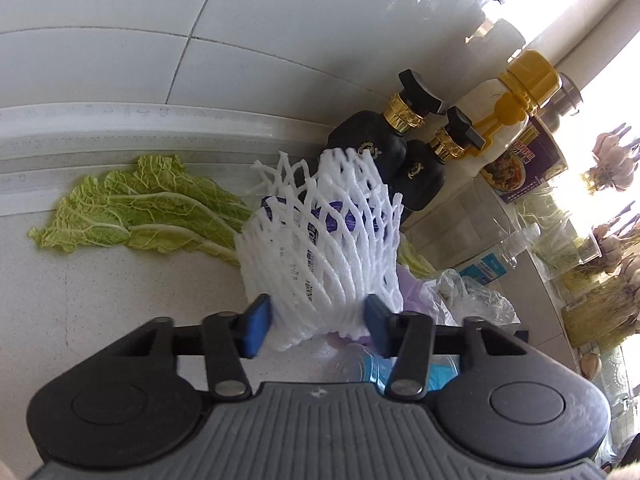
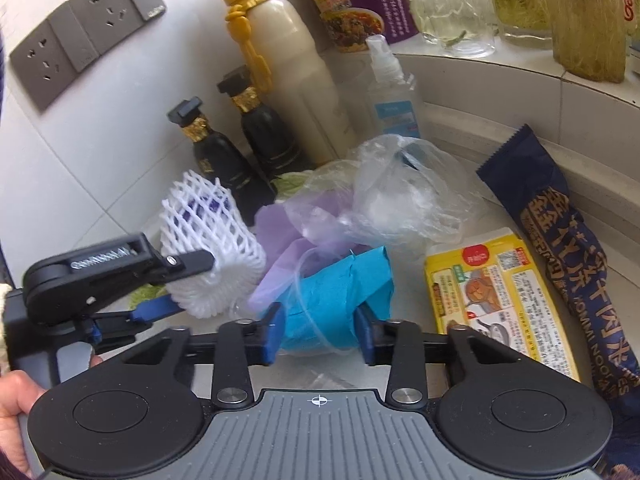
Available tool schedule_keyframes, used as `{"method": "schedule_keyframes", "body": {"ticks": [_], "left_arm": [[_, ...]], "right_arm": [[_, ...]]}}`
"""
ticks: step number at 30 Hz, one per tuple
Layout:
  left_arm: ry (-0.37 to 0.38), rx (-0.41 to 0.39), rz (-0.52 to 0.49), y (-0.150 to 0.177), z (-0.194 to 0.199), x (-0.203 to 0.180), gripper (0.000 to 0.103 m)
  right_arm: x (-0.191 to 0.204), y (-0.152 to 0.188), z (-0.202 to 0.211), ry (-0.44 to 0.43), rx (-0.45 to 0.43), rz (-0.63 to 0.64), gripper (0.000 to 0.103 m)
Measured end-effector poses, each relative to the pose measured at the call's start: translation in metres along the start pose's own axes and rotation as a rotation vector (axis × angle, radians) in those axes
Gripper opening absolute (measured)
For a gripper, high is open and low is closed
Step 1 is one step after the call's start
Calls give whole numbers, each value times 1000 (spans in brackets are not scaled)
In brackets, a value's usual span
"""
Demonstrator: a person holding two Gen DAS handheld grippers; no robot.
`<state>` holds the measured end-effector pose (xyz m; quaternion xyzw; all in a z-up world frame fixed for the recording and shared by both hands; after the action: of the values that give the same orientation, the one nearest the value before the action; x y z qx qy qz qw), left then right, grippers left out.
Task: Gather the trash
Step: 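Grasp the white foam net with the left tool while the right tool grasps the blue glove, then lift the foam net and blue glove off the counter toward the bin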
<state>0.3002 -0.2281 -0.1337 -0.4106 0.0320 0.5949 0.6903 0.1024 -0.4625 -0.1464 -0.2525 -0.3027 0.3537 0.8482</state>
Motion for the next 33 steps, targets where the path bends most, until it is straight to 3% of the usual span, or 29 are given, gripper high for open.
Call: {"method": "schedule_keyframes", "body": {"ticks": [2, 11, 33], "left_arm": [[-9, -2, -9, 0, 2, 0, 25], [-18, -13, -65, -5, 24, -8, 17], [-48, -13, -129, 6, 101, -15, 17]], "right_arm": [[4, 0, 1, -20, -10, 6, 21], [28, -6, 19, -61, -61, 89, 3], [64, 9, 70, -74, -81, 150, 2]]}}
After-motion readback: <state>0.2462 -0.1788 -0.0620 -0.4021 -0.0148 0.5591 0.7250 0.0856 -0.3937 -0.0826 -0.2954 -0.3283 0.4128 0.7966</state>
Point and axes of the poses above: each gripper's, at about its wrist camera, not at the fingertips, and z roughly against the way its jaws point, x to its left, y to its underside, the point moved 2 cm from there along -z, roughly the way its jaws point, and after that the axes turned 1 degree about y, right-handed, at the moved point
